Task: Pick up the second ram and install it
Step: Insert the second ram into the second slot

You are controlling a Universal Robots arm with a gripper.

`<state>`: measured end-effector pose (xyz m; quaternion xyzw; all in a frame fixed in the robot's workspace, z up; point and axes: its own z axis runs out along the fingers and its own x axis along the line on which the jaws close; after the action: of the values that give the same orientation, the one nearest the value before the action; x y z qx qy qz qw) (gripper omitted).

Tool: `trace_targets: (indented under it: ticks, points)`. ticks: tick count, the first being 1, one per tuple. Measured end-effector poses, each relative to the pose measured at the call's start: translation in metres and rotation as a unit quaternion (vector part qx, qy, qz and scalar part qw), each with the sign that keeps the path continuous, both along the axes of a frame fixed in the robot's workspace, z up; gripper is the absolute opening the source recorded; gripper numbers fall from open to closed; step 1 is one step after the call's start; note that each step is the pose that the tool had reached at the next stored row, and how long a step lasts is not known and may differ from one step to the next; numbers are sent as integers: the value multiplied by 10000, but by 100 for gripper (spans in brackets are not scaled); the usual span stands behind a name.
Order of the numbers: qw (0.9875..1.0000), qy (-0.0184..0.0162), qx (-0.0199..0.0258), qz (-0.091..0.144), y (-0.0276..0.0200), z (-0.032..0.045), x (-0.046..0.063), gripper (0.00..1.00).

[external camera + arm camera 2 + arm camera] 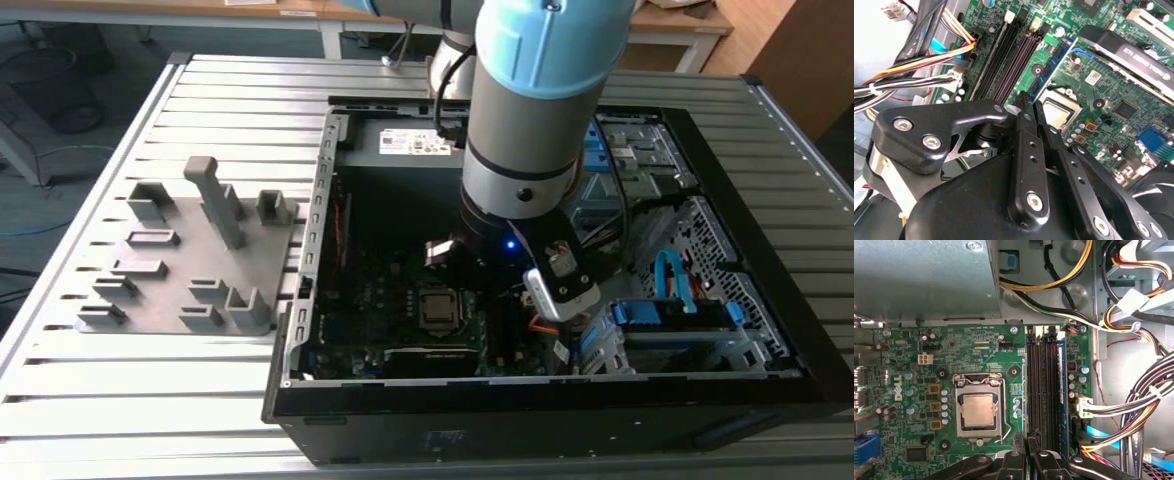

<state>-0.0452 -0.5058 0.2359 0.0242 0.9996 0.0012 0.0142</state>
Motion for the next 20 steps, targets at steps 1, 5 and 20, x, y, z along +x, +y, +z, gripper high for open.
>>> trace_targets:
  ticks: [1, 5, 20]
  points:
    - [10000, 0, 0, 0, 0, -2, 0, 14]
    - [10000, 0, 0, 0, 0, -13, 0, 14]
    - [10000, 0, 0, 0, 0, -53, 0, 14]
